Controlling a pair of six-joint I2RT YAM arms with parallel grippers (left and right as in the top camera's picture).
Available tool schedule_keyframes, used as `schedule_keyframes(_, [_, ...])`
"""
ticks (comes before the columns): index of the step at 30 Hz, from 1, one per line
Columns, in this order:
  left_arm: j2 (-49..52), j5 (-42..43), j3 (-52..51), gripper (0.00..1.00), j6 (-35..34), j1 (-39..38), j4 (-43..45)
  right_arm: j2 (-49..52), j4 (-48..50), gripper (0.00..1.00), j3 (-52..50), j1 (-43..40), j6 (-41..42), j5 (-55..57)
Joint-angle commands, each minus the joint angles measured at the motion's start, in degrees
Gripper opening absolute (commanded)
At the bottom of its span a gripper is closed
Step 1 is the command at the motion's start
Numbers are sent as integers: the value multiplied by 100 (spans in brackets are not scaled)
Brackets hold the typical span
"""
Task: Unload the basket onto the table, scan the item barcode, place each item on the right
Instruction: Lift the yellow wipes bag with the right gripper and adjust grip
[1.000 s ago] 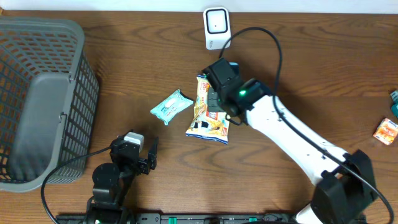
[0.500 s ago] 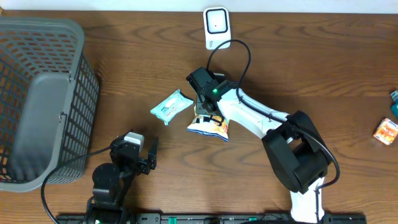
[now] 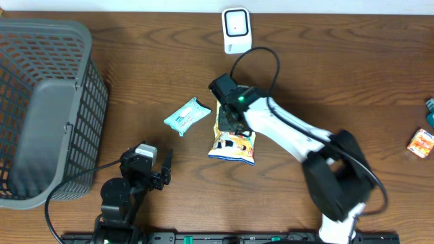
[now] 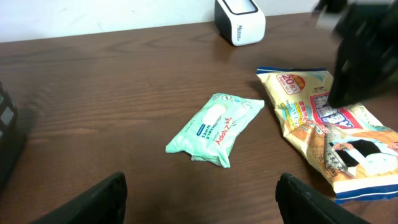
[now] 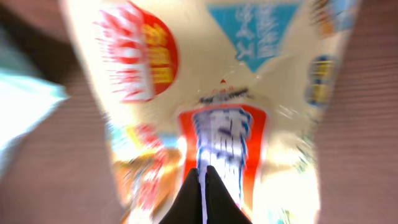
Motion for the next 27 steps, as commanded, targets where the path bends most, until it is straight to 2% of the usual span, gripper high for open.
schedule_keyframes(1, [-22, 92, -105, 77, -87, 26, -144, -1003, -35, 1, 37, 33, -55, 269])
schedule_keyframes(4, [-22, 92, -105, 77, -87, 24, -144, -1401, -31, 7, 37, 83, -55, 442])
schedule_keyframes(7, [-22, 92, -105, 77, -87, 24, -144, -1633, -44, 18, 35, 83, -57, 737])
schedule_keyframes(9, [-22, 92, -105, 77, -87, 26, -144, -1606, -105, 20, 28, 76, -57, 881])
schedule_keyframes(23, [-22, 92, -105, 77, -90, 24, -144, -745, 181, 22, 24, 92, -52, 881])
schedule_keyframes(27, [-22, 92, -105, 77, -90, 24, -144, -422, 258, 31, 24, 195, -55, 442])
